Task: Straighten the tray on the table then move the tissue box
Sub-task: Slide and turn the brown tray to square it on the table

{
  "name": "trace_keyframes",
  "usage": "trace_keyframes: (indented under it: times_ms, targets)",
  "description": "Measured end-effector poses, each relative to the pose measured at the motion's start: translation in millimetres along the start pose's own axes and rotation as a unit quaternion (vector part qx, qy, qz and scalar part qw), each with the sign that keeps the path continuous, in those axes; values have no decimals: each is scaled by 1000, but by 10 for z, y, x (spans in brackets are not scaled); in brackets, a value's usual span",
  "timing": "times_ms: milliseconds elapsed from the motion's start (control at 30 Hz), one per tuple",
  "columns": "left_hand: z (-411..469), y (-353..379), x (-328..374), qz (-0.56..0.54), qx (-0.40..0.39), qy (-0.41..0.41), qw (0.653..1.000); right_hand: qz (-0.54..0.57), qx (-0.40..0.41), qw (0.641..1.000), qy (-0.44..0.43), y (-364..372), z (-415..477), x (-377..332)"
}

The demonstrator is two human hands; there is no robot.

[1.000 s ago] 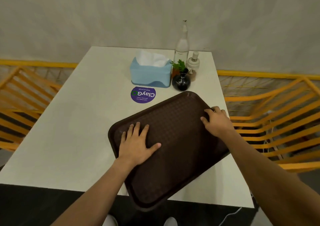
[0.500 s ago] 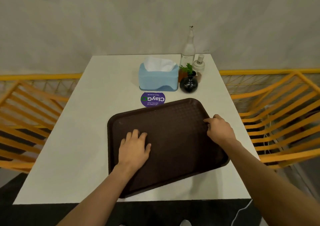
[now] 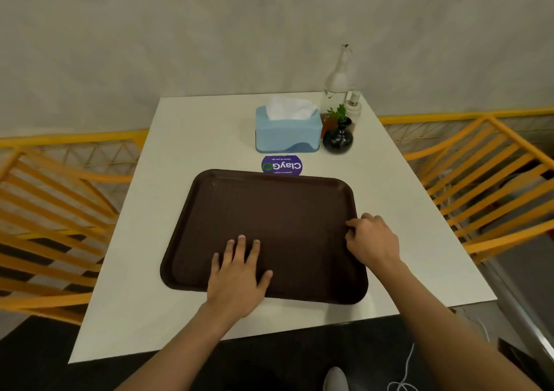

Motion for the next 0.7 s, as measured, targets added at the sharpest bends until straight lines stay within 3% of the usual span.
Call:
trace_keyframes:
  times_ms: [133, 267, 467, 567, 700]
  targets:
    - [-128, 58, -267, -9, 0, 47, 999, -21, 39, 998, -40, -121, -144, -288]
    - [-211, 34, -488, -15, 5, 95, 995, 20, -4, 997, -71, -155, -21, -624]
    - [-214, -65, -843, -13, 8, 160, 987, -7, -56, 993, -101, -82, 241, -1068]
    - [-253, -224, -1044, -27, 69, 120, 990, -41, -72, 988, -128, -18, 317, -1264]
    - [-374, -410, -1309, -61, 188, -28, 980, -61, -99, 981, -154, 96, 402, -1463]
Point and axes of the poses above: each hand's wrist, its own z-axis towards the middle knuckle, its own y-axis out of the palm, x = y × z, the point moved 8 cm from there along z, towards the middle knuckle, and after that the axes turned 1 degree about z, right-handed, at the moved point
